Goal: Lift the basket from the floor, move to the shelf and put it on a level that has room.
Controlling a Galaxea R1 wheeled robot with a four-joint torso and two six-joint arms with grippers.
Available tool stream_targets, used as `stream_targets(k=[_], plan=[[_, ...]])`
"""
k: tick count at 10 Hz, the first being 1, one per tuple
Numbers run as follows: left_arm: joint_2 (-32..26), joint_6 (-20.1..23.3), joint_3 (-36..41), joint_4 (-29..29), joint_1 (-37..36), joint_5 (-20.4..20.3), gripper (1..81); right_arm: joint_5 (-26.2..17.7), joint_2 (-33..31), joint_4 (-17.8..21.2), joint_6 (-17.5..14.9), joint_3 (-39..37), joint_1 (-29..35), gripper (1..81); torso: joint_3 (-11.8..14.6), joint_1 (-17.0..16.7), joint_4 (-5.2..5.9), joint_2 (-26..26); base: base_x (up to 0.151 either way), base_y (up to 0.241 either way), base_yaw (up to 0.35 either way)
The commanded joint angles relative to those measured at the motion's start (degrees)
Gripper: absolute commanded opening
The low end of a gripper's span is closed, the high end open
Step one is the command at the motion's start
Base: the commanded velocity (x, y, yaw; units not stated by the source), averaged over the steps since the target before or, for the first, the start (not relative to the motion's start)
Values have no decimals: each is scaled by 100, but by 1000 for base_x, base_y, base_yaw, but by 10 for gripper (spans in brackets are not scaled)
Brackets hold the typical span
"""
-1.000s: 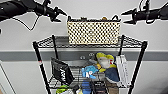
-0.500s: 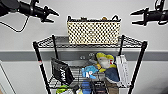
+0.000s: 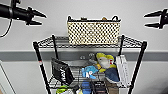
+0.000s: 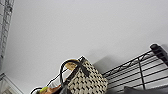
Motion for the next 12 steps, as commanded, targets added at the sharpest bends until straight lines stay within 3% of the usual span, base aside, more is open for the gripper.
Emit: stream_targets(k=[1, 5, 12], plan=[[-680, -37, 744, 42, -797, 156, 811, -289, -444, -96, 25, 456, 719, 811, 0, 0, 0, 0, 0, 0, 0], [-1453, -3, 806, 429, -675, 754, 811, -798, -840, -649, 25, 369, 237, 811, 4, -9, 0, -5, 0, 0, 0], [-2026, 24, 718, 1106, 547, 702, 811, -966, -964, -1222, -45, -581, -1301, 811, 13, -15, 0, -11, 0, 0, 0]])
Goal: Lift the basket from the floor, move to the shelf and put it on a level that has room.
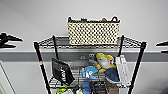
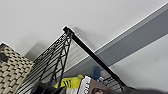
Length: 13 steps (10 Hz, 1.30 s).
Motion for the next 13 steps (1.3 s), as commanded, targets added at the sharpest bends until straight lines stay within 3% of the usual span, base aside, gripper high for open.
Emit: stream_targets(k=[1, 4, 9, 13], plan=[[-3, 24, 21, 245, -92, -76, 811, -31, 172, -161, -80, -364, -30, 811, 0, 0, 0, 0, 0, 0, 0], [-153, 103, 21, 350, 490, -128, 811, -22, 216, -337, -89, -602, -804, 811, 0, 0, 0, -2, 0, 0, 0], [-136, 112, 47, 570, 1887, -770, 811, 48, 602, -355, -440, -988, -2166, 811, 0, 0, 0, -2, 0, 0, 0], [-13, 305, 21, 588, 2896, -1060, 811, 110, 1042, -355, -476, -1473, -3115, 811, 0, 0, 0, -2, 0, 0, 0]])
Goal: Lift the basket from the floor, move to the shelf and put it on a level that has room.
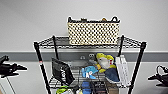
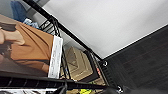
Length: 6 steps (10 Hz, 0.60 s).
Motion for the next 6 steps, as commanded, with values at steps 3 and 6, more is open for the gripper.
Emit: stream_targets(k=[3, 6], plan=[[560, 297, -69, 88, 1204, -985, 811, 224, 691, 65, -304, -647, -659, 811, 0, 0, 0, 0, 0, 0, 0], [824, 411, -183, 97, 1969, -1486, 811, 655, 999, 65, -384, -718, -1398, 811, 0, 0, 0, 0, 0, 0, 0]])
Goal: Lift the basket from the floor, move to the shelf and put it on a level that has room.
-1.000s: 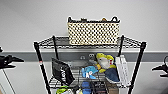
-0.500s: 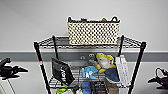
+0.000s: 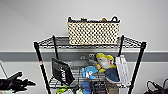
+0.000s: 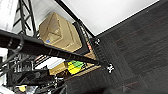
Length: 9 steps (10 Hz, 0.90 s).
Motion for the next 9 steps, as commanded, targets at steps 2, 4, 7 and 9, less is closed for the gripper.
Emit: stream_targets(k=[2, 4, 7, 9], plan=[[443, 263, -181, 94, 575, -837, 811, 424, 397, 80, -263, -346, -264, 811, 0, 0, 0, 0, 0, 0, 0], [681, 263, -243, 235, 980, -1029, 811, 625, 573, 89, -352, -338, -625, 811, 0, 0, 0, 0, 0, 0, 0], [1059, 263, -243, 420, 1524, -1232, 811, 872, 1144, 80, -519, -732, -1143, 811, 0, 0, 0, 0, 0, 0, 0], [1270, 254, -252, 534, 1920, -1567, 811, 907, 1523, 80, -616, -1085, -1389, 811, 0, 0, 0, 0, 0, 0, 0]])
